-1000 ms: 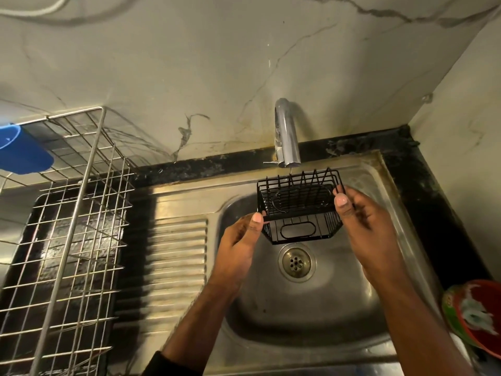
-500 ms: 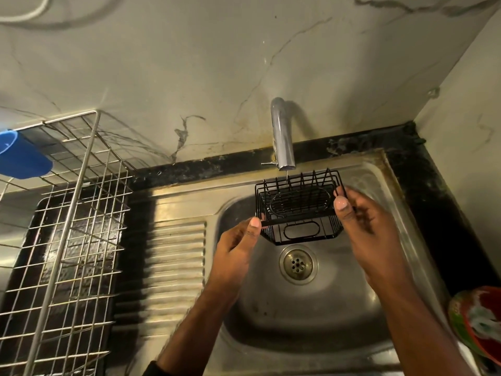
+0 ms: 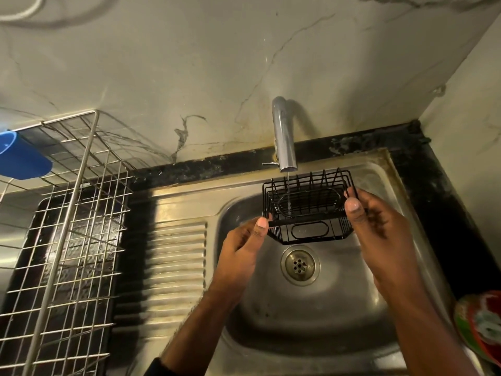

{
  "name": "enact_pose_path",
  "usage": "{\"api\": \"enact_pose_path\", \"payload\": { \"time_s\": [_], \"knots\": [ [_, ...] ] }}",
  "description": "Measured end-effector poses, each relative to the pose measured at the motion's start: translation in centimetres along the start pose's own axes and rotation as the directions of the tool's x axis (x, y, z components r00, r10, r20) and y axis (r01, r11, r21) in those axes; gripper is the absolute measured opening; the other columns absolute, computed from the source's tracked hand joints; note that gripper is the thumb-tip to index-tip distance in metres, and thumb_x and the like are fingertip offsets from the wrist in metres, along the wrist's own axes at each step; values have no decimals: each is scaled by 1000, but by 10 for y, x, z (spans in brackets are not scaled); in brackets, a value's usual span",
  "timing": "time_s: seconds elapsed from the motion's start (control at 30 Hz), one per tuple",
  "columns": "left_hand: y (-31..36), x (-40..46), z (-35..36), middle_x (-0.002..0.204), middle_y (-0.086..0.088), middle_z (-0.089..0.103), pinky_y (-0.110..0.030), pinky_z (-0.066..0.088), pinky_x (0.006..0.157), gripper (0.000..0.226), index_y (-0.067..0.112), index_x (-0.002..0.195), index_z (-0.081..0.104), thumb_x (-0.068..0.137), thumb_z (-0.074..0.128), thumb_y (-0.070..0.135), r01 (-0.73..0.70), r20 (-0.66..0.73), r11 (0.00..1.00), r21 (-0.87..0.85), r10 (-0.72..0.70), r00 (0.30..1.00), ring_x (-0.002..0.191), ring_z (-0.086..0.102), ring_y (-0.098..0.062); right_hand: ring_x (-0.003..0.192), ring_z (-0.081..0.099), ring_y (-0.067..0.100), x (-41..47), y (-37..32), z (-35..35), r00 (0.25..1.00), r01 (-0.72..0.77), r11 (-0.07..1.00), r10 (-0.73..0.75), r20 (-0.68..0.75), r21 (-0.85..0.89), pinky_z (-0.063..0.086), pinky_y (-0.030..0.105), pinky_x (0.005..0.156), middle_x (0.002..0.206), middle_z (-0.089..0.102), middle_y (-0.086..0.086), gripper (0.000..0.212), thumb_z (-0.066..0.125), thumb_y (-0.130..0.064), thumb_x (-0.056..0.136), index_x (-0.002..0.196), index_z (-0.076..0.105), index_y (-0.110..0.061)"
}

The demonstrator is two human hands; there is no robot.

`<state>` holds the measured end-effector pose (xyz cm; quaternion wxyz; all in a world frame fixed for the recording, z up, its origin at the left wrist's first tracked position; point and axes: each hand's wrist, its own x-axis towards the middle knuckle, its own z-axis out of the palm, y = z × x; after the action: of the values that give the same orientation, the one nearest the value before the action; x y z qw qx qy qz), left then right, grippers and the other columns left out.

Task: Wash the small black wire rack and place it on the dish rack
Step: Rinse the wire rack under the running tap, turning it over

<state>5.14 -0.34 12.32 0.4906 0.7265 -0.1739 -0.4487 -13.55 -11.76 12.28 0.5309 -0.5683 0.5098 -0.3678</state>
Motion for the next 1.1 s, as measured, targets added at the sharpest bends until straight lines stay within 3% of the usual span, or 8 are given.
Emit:
{"api": "enact_pose_path", "payload": {
  "time_s": [0.1,0.2,0.4,0.53,0.7,0.87,0.93,1.1],
  "knots": [
    [3,-4,1,90,16,76,-11,55,72,12,30,95,66,91,63,41,-24,15,1000,-18,24,1000,86,69,8,116,62,-3,-3,-1,-1,1000,2,1000,-1,-15,18,48,24,95,124,70,-14,44,64,-47,91,132,65,-30],
    [6,-6,0,107,9,75,-23,56,90,33,33,103,67,80,61,55,-30,28,1000,5,30,999,106,69,-5,113,62,-7,-5,-1,-2,1000,8,1000,-7,-19,25,47,19,90,123,70,-15,44,63,-45,91,132,64,-29],
    [7,-8,-1,114,0,75,-41,54,105,47,27,112,72,81,62,61,-64,28,998,20,64,998,113,69,-15,114,61,-7,-6,-3,-5,1000,5,1000,-5,0,-11,46,15,88,124,69,-16,44,61,-47,92,133,64,-30],
    [6,-7,0,103,1,79,-46,56,101,28,36,100,79,91,60,55,-124,57,991,45,121,991,105,72,-19,108,58,-18,-10,-9,-10,1000,-19,999,19,-1,-44,41,-4,77,121,67,-21,43,60,-44,93,133,64,-30],
    [8,-8,1,91,4,77,-39,55,95,20,48,84,78,89,58,47,-168,86,985,36,164,983,96,71,-17,103,54,-26,-13,-13,-11,1000,-23,998,23,-4,-55,38,-8,72,120,64,-26,41,60,-42,94,132,64,-29],
    [6,-8,-2,96,-24,70,-54,53,95,23,43,83,75,95,58,52,-174,94,985,-5,173,980,93,66,-34,103,54,-26,-14,-15,-10,1000,-24,997,24,4,-78,38,-8,71,120,65,-22,41,60,-43,93,132,64,-30],
    [3,-5,-3,99,-25,70,-51,55,95,29,35,89,76,96,58,57,-181,108,983,-4,180,978,96,68,-39,103,54,-26,-14,-15,-10,1000,-22,997,23,8,-72,38,-8,71,119,65,-24,42,61,-43,93,132,64,-30],
    [5,-4,-1,85,5,68,-19,53,78,28,28,77,72,84,58,51,-135,95,990,-28,137,986,88,62,-12,103,61,-17,-12,-13,-11,1000,-15,999,16,20,-47,46,8,80,108,70,-27,44,64,-49,86,127,66,-32]
  ]
}}
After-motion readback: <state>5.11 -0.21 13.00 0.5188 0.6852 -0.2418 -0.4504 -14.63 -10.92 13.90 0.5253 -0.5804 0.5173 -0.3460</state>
